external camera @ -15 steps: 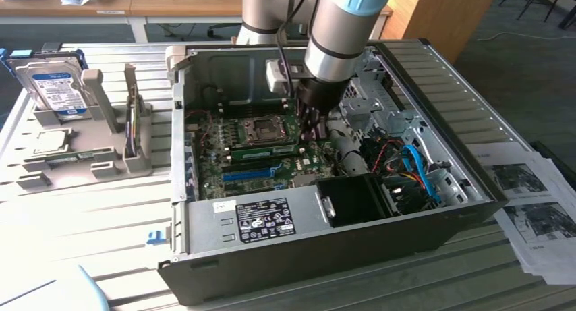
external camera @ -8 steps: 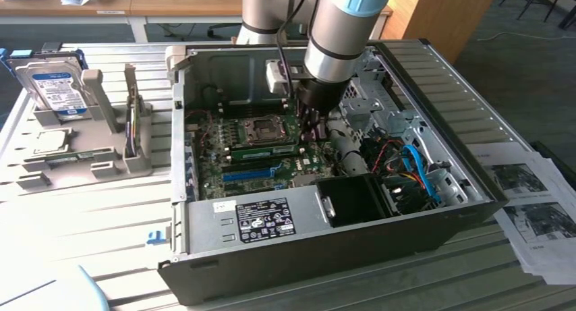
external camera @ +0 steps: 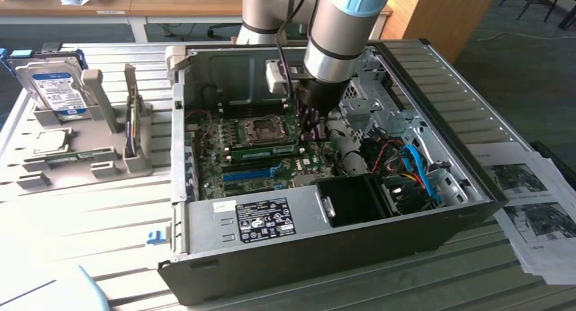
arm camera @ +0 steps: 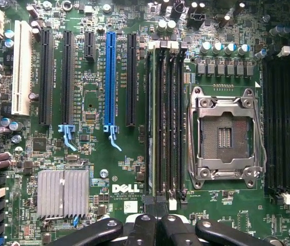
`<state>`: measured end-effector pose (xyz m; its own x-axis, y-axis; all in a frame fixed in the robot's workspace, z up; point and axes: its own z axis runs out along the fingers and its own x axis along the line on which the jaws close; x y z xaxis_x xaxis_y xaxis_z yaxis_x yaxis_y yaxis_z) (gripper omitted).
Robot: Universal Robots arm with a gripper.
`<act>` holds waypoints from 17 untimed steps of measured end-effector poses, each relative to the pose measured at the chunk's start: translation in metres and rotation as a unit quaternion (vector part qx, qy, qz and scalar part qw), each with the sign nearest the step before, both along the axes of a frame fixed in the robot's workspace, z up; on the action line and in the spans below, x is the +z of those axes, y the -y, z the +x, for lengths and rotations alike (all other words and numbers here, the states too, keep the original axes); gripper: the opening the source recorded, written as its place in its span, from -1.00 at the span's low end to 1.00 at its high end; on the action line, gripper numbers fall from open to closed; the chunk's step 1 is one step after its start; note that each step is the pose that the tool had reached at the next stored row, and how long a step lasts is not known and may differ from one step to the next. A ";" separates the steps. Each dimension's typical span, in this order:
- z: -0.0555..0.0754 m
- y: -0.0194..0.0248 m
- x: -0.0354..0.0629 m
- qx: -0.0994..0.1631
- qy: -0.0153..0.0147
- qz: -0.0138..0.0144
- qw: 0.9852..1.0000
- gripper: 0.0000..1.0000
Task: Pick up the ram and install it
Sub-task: 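Press down the ram until it locks into place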
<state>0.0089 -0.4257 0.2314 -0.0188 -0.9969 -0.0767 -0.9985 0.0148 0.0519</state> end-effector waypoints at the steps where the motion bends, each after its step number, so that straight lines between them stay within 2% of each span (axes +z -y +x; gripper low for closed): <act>1: 0.000 0.0000 0.0000 0.000 0.000 0.000 1.000 -0.81; 5: 0.000 -0.0002 0.0000 0.000 0.000 0.000 1.000 -0.81; 11: 0.000 -0.0034 0.0000 0.000 0.000 0.000 1.000 -0.81; 17: 0.000 -0.0035 -0.0007 0.000 0.000 0.000 1.000 -0.81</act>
<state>0.0089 -0.4222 0.2306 -0.0188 -0.9969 -0.0767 -0.9985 0.0148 0.0520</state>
